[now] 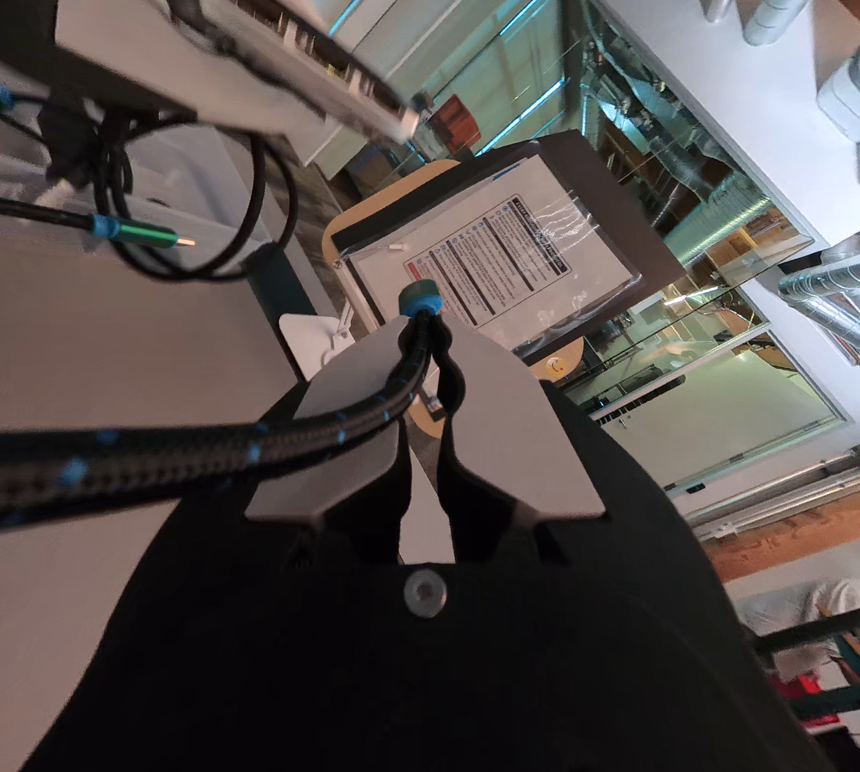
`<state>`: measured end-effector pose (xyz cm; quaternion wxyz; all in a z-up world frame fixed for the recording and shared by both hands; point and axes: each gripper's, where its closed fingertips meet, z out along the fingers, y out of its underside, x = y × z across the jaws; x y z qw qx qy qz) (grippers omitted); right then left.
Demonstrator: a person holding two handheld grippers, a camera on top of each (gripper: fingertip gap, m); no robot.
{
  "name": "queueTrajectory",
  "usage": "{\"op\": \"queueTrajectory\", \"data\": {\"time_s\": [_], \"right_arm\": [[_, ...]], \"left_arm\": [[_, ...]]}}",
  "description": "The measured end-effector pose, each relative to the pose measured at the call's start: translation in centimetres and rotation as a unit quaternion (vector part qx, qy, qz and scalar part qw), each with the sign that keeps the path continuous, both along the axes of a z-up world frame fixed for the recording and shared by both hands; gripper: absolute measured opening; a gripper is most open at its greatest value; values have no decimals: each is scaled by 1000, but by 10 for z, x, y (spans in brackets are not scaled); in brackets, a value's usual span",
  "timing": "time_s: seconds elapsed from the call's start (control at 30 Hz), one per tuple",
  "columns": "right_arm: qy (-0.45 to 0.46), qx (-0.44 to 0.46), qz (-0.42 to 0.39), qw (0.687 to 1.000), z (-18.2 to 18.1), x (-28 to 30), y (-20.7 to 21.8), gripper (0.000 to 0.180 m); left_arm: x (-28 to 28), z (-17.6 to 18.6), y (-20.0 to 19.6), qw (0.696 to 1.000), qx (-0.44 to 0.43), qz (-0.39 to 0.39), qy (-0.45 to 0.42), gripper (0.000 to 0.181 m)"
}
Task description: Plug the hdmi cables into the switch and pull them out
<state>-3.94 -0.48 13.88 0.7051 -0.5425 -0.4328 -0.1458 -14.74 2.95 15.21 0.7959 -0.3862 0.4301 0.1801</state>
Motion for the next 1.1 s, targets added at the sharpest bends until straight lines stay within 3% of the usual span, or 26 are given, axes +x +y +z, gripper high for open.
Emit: {"op": "queueTrajectory", "data": {"time_s": [0.23, 0.7, 1.1], "right_arm": [[142, -43, 93, 985, 11, -22, -8, 7], [302, -152, 184, 923, 14, -36, -9, 7], [303, -161, 197, 918, 13, -34, -8, 7]], "left_arm": [[17, -24, 10, 999, 19, 32, 24, 23], [14, -13, -4, 994, 104, 40, 7, 22], [16, -19, 1, 996, 85, 33, 14, 22]]}}
